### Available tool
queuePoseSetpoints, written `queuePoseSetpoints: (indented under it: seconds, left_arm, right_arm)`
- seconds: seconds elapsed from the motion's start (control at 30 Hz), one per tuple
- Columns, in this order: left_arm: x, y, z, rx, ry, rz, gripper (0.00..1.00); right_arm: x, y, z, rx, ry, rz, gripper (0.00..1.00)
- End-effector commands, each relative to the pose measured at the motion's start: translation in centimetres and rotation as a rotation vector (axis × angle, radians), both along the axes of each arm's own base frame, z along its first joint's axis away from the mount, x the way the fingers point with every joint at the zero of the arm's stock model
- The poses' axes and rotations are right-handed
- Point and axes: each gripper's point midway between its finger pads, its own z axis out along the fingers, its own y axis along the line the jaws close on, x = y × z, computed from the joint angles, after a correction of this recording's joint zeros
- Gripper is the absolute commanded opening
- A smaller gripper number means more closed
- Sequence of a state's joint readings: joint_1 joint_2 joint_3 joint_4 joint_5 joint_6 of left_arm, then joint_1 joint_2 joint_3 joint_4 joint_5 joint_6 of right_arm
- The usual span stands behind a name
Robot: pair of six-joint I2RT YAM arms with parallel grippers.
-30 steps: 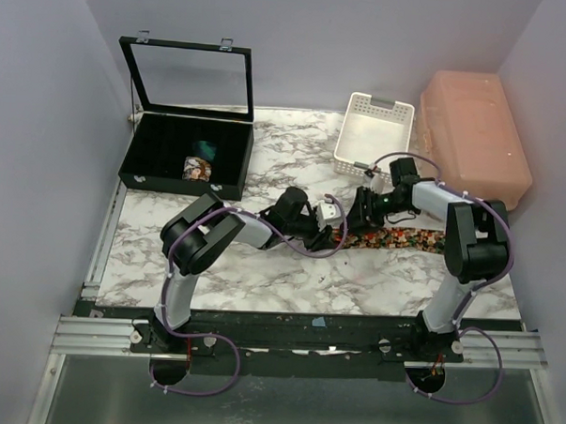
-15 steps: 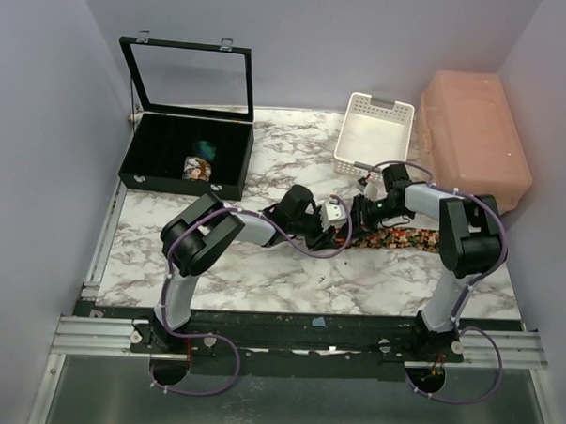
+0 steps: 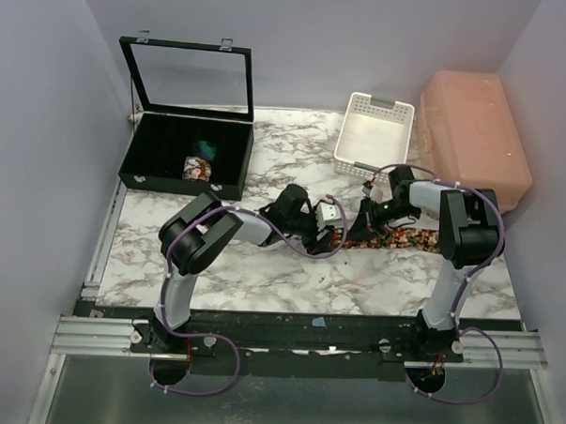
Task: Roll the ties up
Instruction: Roll the tie at the center of the board.
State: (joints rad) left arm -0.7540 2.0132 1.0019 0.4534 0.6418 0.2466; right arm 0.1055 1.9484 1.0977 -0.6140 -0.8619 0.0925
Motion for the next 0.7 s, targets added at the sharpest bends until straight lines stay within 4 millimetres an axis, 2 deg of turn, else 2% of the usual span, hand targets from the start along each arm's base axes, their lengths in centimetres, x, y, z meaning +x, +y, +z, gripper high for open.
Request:
queuePoseSetpoints:
  seconds: [0.0,0.17,0.33,0.43,0.53,0.6,0.67]
  left_arm:
    - [-1.6,1.4,-0.7,-0.007,0.025,-0.028,0.75]
    - [-1.1,0.6,0.1,-0.05,0.0,-0.035,0.81]
    - [-0.4,-1.0,1.0,-0.101,-0.029,-0.061,0.89]
    - [-0.3,-2.2,1.2,-0.121,-0.039,-0.073,0.91]
    - [-0.4,-3.2,1.0,-0.116,-0.052,-0.075,0.89]
    - [-0.4,-3.5,0.7,-0.106,-0.049,-0.075,0.84]
    - [-0.5,-3.4,0.1,-0.071,-0.03,-0.073,0.75]
  right_arm:
    - [-0.4,-4.2,-5.1,-0.22,0.003,0.032,0.0]
    - [0.1,-5.7,-6.2,-0.276,0.024,0.021,0.0]
    - [0.0,-5.9,-6.9,-0.29,0.049,0.029,0.0]
    - [-0.5,-5.6,-7.1,-0.267,0.067,0.041,0.01]
    - [-0.8,-4.6,-6.8,-0.233,0.056,0.059,0.01]
    - [-0.9,-3.9,-6.5,-0.21,0.051,0.065,0.01]
    - [-1.0,-3.3,-6.4,-0.194,0.05,0.068,0.01]
